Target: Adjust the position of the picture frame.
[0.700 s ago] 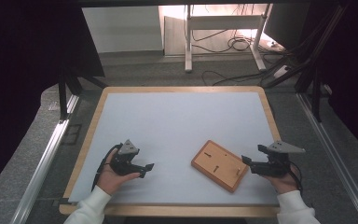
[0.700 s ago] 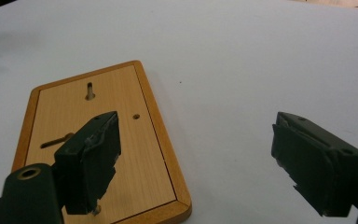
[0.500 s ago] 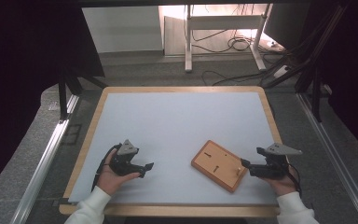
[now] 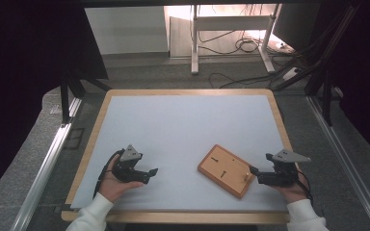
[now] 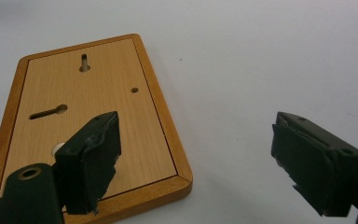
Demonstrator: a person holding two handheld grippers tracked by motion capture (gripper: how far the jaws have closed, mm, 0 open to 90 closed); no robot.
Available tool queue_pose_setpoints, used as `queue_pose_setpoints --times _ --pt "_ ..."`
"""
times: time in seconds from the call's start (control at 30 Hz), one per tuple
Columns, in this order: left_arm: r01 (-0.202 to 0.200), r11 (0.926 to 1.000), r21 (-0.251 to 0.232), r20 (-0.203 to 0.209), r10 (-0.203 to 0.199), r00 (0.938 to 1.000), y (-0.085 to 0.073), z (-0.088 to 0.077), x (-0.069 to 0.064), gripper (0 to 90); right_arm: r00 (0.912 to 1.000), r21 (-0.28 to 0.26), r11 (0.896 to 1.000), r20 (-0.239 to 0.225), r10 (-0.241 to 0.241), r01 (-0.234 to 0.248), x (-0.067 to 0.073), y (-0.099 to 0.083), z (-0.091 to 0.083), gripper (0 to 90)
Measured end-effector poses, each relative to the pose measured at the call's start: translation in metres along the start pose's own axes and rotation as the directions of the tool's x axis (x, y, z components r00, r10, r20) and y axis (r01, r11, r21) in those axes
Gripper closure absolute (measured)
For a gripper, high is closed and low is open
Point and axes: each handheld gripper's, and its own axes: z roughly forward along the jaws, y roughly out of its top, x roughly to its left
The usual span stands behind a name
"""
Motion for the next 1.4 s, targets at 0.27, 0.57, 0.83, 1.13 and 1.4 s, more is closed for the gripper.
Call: queue_pose_setpoints --times 0.27,0.57,0.83,1.13,1.4 --pt "0.018 0.9998 0.008 0.004 -0.018 0.9998 -0.001 0.000 0.001 15.2 0.9989 -0.024 0.999 -0.030 0.036 -0.036 0.000 0.006 -0.016 30.2" --pt "0.018 0.9997 0.018 0.010 -0.018 0.9998 -0.002 0.001 0.003 15.0 0.9954 -0.008 1.000 -0.096 -0.007 0.006 0.019 0.001 -0.027 36.2" --pt "0.008 0.9995 0.031 0.005 -0.008 1.0000 -0.003 0.004 0.002 15.1 0.9881 0.058 0.996 -0.141 -0.063 0.072 0.037 -0.008 -0.017 43.7" --pt "0.010 0.9993 0.036 0.002 -0.010 1.0000 -0.003 0.005 0.002 15.0 0.9877 0.081 0.995 -0.149 -0.046 0.059 0.037 -0.009 -0.006 66.2" --pt "0.001 0.9992 0.040 0.003 -0.001 1.0000 -0.003 0.006 0.002 15.0 0.9885 0.091 0.993 -0.139 -0.059 0.072 0.042 -0.007 0.003 83.8"
